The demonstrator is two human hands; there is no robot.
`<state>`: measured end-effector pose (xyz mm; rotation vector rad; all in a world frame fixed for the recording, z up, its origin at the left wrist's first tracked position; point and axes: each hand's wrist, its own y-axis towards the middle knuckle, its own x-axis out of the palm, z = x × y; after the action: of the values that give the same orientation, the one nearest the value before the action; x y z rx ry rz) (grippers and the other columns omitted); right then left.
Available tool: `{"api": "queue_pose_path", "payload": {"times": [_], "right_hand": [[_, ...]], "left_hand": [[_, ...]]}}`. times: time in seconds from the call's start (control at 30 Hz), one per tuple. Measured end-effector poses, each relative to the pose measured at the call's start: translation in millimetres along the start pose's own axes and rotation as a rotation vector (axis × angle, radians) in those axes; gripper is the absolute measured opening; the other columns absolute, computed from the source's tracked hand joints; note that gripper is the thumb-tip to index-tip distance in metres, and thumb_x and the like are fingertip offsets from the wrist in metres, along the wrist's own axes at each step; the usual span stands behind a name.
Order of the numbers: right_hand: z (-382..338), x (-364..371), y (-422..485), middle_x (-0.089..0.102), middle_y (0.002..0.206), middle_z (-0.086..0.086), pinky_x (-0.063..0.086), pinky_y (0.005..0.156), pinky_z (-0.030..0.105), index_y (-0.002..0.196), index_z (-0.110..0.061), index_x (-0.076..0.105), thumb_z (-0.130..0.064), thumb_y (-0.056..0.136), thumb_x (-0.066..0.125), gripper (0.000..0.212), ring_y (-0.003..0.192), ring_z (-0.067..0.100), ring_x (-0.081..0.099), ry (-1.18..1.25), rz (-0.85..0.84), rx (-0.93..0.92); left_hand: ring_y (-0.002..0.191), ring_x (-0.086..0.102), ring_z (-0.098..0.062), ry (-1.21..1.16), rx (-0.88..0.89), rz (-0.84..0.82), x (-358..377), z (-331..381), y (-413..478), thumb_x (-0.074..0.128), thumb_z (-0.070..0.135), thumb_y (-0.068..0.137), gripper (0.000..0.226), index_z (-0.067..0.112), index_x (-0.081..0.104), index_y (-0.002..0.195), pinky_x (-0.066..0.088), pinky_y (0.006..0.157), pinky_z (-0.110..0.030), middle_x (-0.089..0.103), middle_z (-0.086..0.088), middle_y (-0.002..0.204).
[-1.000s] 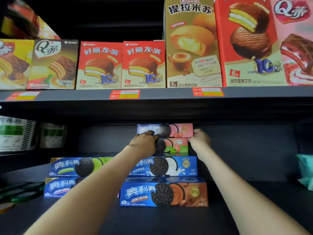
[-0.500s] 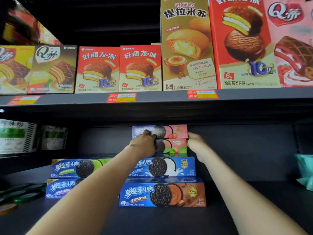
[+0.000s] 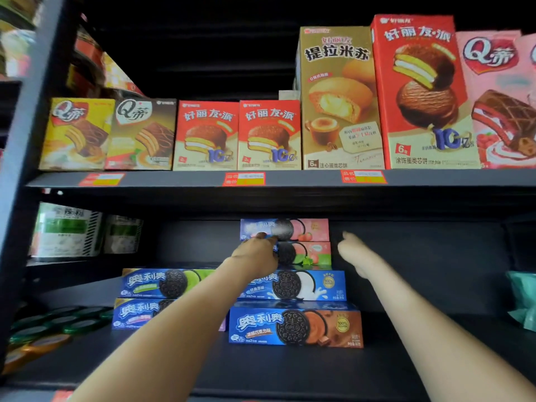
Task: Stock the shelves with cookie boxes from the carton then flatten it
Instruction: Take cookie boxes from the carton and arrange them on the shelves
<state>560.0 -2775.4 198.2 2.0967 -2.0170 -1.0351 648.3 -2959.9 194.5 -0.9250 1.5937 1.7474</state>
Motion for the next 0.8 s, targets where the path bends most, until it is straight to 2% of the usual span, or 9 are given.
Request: {"api": "queue_pose_path", "payload": {"times": [0.1,0.17,0.23,0.3,0.43,0.5,0.6,0.73,0.8], "right_hand": [[-4,3,-16,0.034,0.151,0.014,0.030,0.109,0.033,0.145,-0.006,0.033,0.003,0.092,0.040,0.055,0.138,0.028,0.033,-0.050,0.100,-0.037],[-12,2,-36,0.055,0.132,0.013,0.042,0.094,0.028,0.129,-0.006,0.052,0.000,0.088,0.048,0.042,0.121,0.027,0.051,-0.097,0.134,-0.129],[-22,2,-60,0.065,0.115,0.008,0.042,0.078,0.021,0.114,-0.009,0.062,-0.004,0.089,0.050,0.028,0.105,0.022,0.058,-0.171,0.149,-0.231],[-32,4,-87,0.067,0.106,0.006,0.043,0.075,0.022,0.103,-0.011,0.065,-0.005,0.089,0.050,0.021,0.096,0.020,0.060,-0.197,0.161,-0.321],[-36,5,-150,0.060,0.089,-0.001,0.046,0.082,0.037,0.090,-0.010,0.063,-0.008,0.086,0.058,0.008,0.088,0.020,0.057,-0.215,0.209,-0.517],[-30,6,-190,0.054,0.086,-0.007,0.045,0.079,0.034,0.088,-0.011,0.061,-0.007,0.084,0.060,0.006,0.089,0.021,0.055,-0.209,0.258,-0.615],[-12,6,-252,0.058,0.087,-0.003,0.039,0.074,0.024,0.089,-0.010,0.062,-0.008,0.082,0.057,0.009,0.086,0.020,0.055,-0.221,0.319,-0.717],[21,2,-324,0.061,0.088,0.004,0.035,0.075,0.020,0.091,-0.007,0.062,-0.012,0.083,0.054,0.013,0.085,0.015,0.050,-0.237,0.288,-0.702],[42,1,-356,0.060,0.085,0.005,0.035,0.074,0.020,0.090,-0.006,0.062,-0.016,0.083,0.051,0.016,0.085,0.015,0.049,-0.261,0.245,-0.677]], "left_hand": [[0.127,0.044,-0.033,-0.046,-0.009,0.029,-4,-1,-17,0.044,0.021,0.093,0.049,0.018,0.037,0.142,0.039,0.104,-0.041,0.039,-0.011,0.142],[0.122,0.047,-0.033,-0.085,-0.003,0.096,-8,6,-35,0.044,0.021,0.093,0.045,0.014,0.043,0.137,0.041,0.100,-0.041,0.045,-0.014,0.137],[0.116,0.052,-0.034,-0.158,0.009,0.158,-13,17,-57,0.044,0.020,0.093,0.039,0.011,0.048,0.131,0.044,0.095,-0.039,0.051,-0.016,0.129],[0.108,0.055,-0.035,-0.256,0.022,0.204,-18,29,-83,0.045,0.021,0.093,0.035,0.013,0.052,0.126,0.046,0.088,-0.036,0.055,-0.015,0.121],[0.096,0.059,-0.028,-0.503,0.030,0.332,-23,50,-143,0.048,0.019,0.092,0.024,0.015,0.059,0.113,0.045,0.078,-0.033,0.064,-0.008,0.104],[0.087,0.060,-0.024,-0.633,0.030,0.378,-25,62,-179,0.050,0.017,0.091,0.018,0.017,0.061,0.106,0.044,0.073,-0.032,0.066,-0.004,0.092],[0.077,0.062,-0.021,-0.763,0.098,0.413,-25,82,-234,0.050,0.014,0.091,0.012,0.017,0.061,0.095,0.046,0.072,-0.035,0.069,-0.001,0.081],[0.069,0.061,-0.028,-0.793,0.162,0.355,-5,96,-299,0.048,0.014,0.092,0.008,0.013,0.056,0.092,0.042,0.063,-0.039,0.068,-0.006,0.075],[0.060,0.058,-0.025,-0.784,0.153,0.300,12,101,-329,0.046,0.018,0.091,0.009,0.015,0.055,0.090,0.040,0.059,-0.038,0.064,-0.004,0.066]]}}
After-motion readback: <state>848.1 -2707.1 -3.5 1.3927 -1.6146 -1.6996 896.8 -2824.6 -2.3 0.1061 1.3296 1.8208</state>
